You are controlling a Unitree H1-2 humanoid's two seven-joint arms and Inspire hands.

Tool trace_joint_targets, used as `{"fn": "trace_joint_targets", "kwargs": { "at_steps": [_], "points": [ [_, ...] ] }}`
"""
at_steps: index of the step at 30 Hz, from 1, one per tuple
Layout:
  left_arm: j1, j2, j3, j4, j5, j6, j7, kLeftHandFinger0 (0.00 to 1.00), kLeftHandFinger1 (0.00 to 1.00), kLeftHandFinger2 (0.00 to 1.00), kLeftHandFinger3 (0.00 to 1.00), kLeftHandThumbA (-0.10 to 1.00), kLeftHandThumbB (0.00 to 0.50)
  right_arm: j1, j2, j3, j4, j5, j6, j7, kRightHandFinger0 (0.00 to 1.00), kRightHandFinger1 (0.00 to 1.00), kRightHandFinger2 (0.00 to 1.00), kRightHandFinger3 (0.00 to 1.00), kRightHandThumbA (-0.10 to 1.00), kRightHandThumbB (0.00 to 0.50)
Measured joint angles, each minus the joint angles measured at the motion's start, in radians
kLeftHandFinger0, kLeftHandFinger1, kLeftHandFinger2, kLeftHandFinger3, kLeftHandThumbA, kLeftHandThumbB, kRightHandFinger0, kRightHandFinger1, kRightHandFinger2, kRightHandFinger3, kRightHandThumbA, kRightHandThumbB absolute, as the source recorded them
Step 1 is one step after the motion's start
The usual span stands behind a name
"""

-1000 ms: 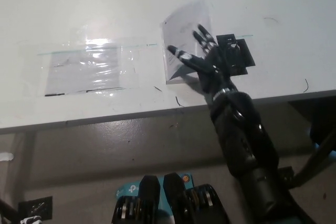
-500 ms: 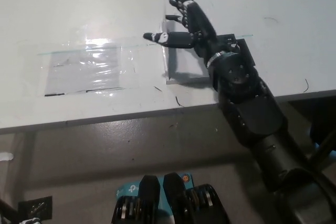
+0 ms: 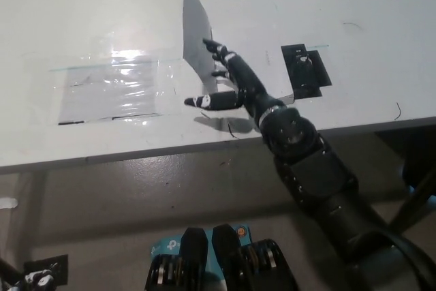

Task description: The robot uses its right hand to slide under the cover of the book kept in the middle of the desk and open it

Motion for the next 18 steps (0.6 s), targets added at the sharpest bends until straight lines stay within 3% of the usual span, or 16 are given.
{"fn": "trace_joint_targets", "kwargs": {
  "at_steps": [6, 8, 9, 10, 13, 18],
  "points": [
    [-0.014, 0.015, -0.009, -0.001, 0.0, 0.005, 0.0, 0.8, 0.72, 0.75, 0.79, 0.76, 0.238, 0.001, 0.015, -0.013, 0.07, -0.016, -0.062, -0.015, 0.83, 1.0, 1.0, 0.98, 1.0, 0.311],
    [-0.017, 0.021, -0.011, -0.001, 0.0, 0.006, 0.0, 0.78, 0.71, 0.75, 0.79, 0.77, 0.254, 0.001, 0.016, -0.009, 0.075, -0.028, -0.069, -0.02, 0.91, 1.0, 0.99, 0.99, 1.0, 0.287],
    [-0.018, 0.022, -0.012, -0.001, 0.0, 0.006, 0.0, 0.78, 0.7, 0.74, 0.79, 0.77, 0.271, -0.001, 0.016, -0.003, 0.083, -0.038, -0.077, -0.024, 1.0, 0.99, 0.98, 1.0, 1.0, 0.227],
    [-0.019, 0.024, -0.014, -0.001, 0.0, 0.007, 0.0, 0.78, 0.7, 0.74, 0.78, 0.76, 0.265, -0.005, 0.015, 0.014, 0.098, -0.052, -0.089, -0.028, 1.0, 0.99, 0.97, 0.99, 1.0, 0.196],
    [-0.023, 0.026, -0.018, 0.0, 0.0, 0.008, 0.001, 0.77, 0.69, 0.73, 0.77, 0.76, 0.273, -0.028, 0.01, 0.067, 0.134, -0.094, -0.113, -0.031, 1.0, 1.0, 1.0, 1.0, 1.0, 0.231],
    [-0.034, 0.031, -0.023, -0.001, 0.003, 0.012, 0.008, 0.74, 0.68, 0.72, 0.76, 0.75, 0.264, -0.089, -0.006, 0.178, 0.169, -0.177, -0.107, -0.004, 0.99, 1.0, 1.0, 1.0, 1.0, 0.369]
  ]
}}
